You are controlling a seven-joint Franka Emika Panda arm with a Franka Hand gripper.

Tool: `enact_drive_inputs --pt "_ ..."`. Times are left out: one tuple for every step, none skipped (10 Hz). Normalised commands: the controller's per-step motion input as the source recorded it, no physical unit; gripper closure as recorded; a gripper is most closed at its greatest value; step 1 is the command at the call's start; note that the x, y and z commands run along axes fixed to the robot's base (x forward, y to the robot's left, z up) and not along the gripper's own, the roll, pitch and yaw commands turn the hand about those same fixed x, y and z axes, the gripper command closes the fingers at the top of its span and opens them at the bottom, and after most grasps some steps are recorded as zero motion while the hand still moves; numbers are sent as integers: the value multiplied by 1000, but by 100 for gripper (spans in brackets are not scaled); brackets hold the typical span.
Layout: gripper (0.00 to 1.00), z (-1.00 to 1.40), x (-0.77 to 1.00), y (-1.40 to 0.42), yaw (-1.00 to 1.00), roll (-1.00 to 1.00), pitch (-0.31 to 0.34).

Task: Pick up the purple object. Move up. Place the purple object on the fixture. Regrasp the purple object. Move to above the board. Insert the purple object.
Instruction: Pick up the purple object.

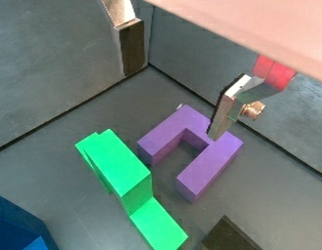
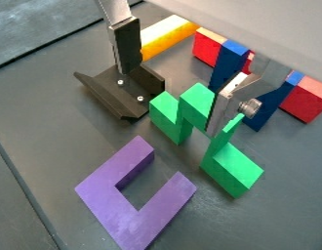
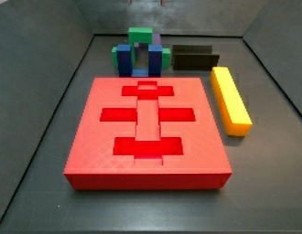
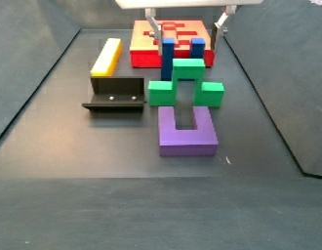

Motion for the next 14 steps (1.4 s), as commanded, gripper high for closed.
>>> enact_drive_inputs --pt "0 -489 -40 206 -123 206 0" --pt "0 -574 -54 197 -120 193 -19" --pt "0 -634 0 151 -126 167 -47" --pt "0 -686 0 94 -123 174 -73" --pt "0 -731 -23 46 -114 201 -99" --pt "0 -777 -106 0 -57 211 -129" --pt "0 -783 -200 0 -17 180 -144" --pt "0 -623 -389 6 0 121 -151" --pt "0 0 0 0 0 -29 -20" --pt "0 -54 0 0 0 0 0" --pt "0 -314 -163 37 0 17 -43" --pt "0 -354 -97 0 0 0 -73" --pt "0 -403 0 0 -29 0 -67" --pt "0 -369 -80 106 -26 19 -46"
